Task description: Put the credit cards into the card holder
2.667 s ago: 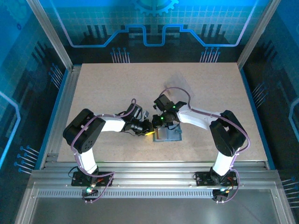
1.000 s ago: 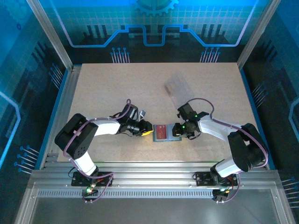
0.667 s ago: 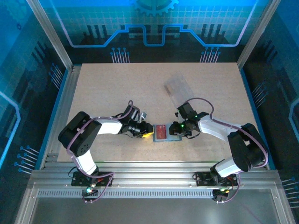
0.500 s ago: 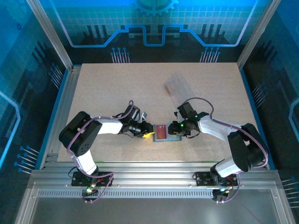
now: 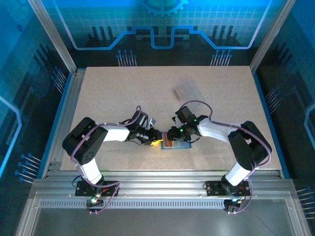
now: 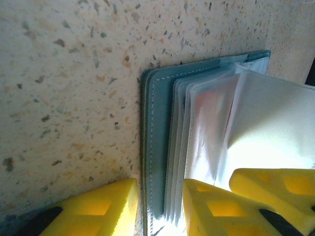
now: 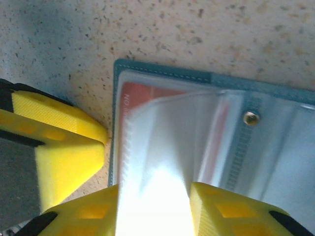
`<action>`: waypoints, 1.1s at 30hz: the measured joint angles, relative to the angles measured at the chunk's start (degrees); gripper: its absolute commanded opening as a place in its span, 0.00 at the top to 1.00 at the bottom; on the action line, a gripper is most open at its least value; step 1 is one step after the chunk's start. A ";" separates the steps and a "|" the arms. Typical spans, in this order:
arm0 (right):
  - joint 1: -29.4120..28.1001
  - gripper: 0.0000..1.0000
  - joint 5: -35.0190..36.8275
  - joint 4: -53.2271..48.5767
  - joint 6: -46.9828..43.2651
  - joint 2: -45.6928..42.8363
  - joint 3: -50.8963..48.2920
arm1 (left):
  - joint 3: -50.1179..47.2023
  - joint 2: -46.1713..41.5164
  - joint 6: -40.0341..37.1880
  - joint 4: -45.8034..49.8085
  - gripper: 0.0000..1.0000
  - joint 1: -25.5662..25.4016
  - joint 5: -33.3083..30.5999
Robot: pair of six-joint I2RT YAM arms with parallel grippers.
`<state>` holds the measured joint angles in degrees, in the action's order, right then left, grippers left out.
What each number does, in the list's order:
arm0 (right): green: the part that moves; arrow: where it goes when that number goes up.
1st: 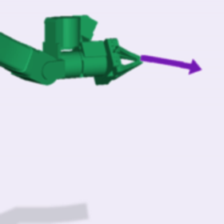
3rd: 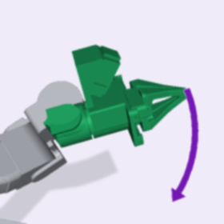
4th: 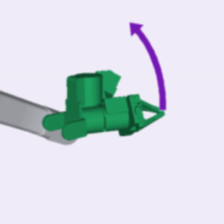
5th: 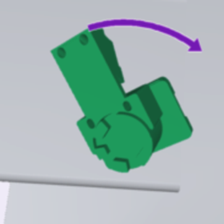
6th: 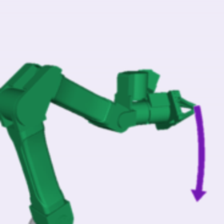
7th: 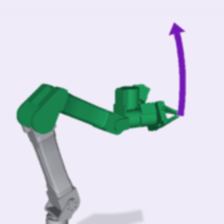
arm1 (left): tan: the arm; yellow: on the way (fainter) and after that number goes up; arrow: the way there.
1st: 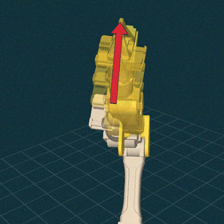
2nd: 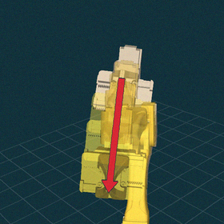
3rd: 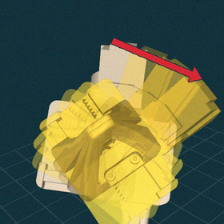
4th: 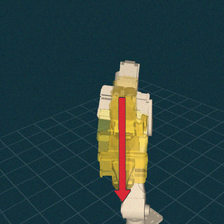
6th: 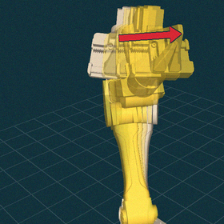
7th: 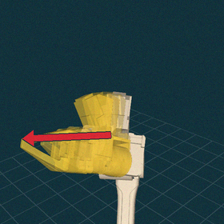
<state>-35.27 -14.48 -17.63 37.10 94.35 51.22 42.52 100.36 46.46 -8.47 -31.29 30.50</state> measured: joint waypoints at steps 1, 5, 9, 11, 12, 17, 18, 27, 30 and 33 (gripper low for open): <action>-0.24 0.61 -0.20 0.28 0.00 0.37 0.37 | -0.02 0.00 0.02 0.02 0.68 0.00 0.00; -0.42 0.60 -1.36 1.53 0.07 1.99 1.20 | -0.02 -0.02 0.15 -0.02 0.66 0.07 0.02; -0.42 0.57 -3.06 2.84 0.46 3.23 1.29 | -0.02 -0.24 0.20 -0.02 0.65 0.42 0.24; -0.37 0.56 -3.87 3.45 0.74 3.65 1.46 | -0.20 -0.52 0.20 0.00 0.64 0.92 0.26; -0.33 0.55 -4.44 3.80 0.87 3.96 1.62 | -0.46 -0.81 0.26 0.02 0.63 1.31 0.28; -0.35 0.49 -6.71 5.60 1.40 5.11 1.95 | -2.08 -3.23 0.85 -0.04 0.59 3.76 0.28; -0.35 0.48 -7.21 5.84 1.57 5.33 2.05 | -2.45 -3.87 1.16 -0.09 0.58 4.33 0.28; -0.70 0.48 -7.10 4.02 1.20 6.34 4.44 | -4.92 -8.22 1.75 -1.01 0.55 7.15 0.42; -1.29 0.48 -5.01 1.16 -0.04 6.12 6.67 | -5.05 -8.22 2.05 -1.16 0.55 7.13 0.44; -1.60 0.48 -2.91 -1.95 -1.55 4.90 9.38 | -5.20 -8.22 2.60 -1.29 0.54 7.15 0.46</action>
<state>-36.86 -17.39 -19.57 35.55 99.24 60.60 37.32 92.14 49.06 -9.76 -24.14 30.96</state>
